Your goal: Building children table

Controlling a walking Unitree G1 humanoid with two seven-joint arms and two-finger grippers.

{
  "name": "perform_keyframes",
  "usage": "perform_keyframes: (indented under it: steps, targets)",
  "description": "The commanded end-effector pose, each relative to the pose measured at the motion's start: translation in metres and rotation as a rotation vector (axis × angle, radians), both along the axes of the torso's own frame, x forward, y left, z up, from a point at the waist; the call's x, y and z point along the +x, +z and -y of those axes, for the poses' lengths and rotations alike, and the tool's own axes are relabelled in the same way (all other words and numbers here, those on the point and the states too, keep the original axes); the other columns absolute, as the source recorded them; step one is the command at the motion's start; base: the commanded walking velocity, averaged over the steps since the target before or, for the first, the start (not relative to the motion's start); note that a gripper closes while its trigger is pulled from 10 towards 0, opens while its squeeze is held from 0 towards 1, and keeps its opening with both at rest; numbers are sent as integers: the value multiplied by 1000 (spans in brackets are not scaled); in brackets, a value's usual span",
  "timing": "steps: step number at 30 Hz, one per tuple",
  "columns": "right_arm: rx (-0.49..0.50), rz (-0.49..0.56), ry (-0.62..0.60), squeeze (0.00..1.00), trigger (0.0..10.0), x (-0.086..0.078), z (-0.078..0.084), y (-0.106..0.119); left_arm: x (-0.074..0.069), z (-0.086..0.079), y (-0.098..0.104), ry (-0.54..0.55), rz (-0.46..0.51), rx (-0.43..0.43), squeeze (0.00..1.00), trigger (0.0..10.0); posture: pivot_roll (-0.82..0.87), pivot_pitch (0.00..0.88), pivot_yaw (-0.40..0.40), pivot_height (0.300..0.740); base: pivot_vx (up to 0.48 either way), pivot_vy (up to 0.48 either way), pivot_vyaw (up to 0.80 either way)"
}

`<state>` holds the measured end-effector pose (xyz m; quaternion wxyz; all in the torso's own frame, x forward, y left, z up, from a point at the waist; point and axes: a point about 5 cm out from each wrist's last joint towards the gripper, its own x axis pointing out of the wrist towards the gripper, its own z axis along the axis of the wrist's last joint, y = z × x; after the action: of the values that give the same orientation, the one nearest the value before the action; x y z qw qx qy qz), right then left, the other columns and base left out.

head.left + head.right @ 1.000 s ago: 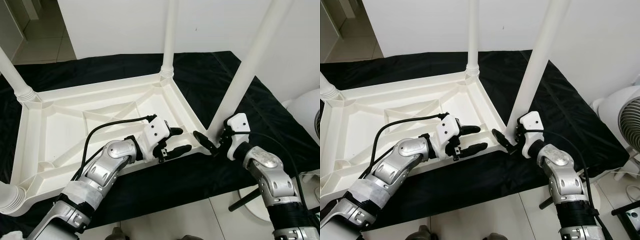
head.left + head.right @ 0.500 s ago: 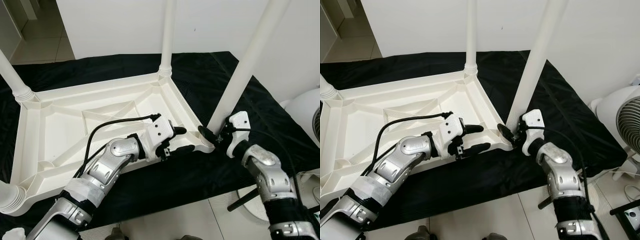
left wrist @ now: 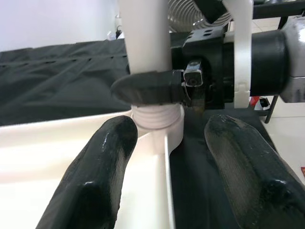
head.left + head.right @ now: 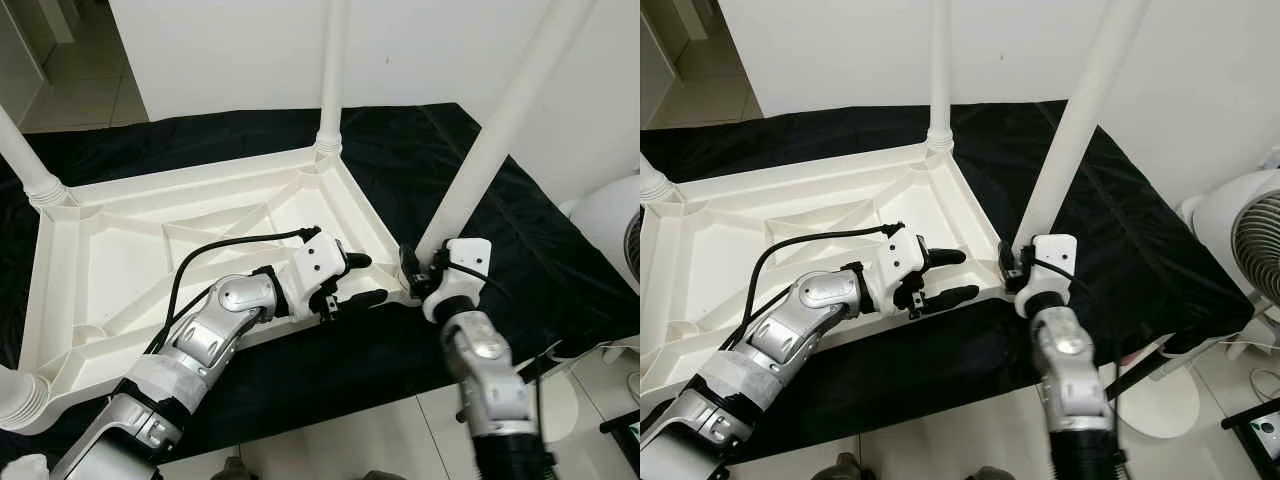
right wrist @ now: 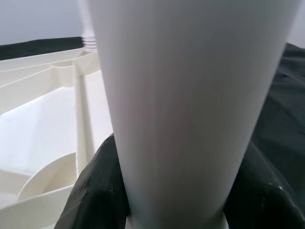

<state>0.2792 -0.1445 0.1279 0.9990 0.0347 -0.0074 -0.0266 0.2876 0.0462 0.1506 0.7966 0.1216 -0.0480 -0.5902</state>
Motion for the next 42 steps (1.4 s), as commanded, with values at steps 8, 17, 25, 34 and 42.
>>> perform_keyframes:
  steps: [8,17,25,34,42]
  targets:
    - [58,-51,-168,0,10000,-6,-8,-8,-1,0,0,-126,-10,40,0,10000,-21,11,13,740,0,0,0]
    - [20,2,-94,1000,10000,-11,-1,1,-2,5,0,-132,8,37,0,10000,-18,0,-7,740,0,0,0]
    - [-121,47,141,0,10000,-19,16,6,-5,8,-1,-140,6,28,0,10000,-16,0,-15,740,0,0,0]
    - [-138,25,350,0,10000,-9,41,4,-2,11,1,-139,12,23,0,10000,-19,0,-11,740,0,0,0]
    - [-174,18,438,0,10000,7,43,7,-1,12,3,-142,18,22,0,10000,-16,0,-1,740,0,0,0]
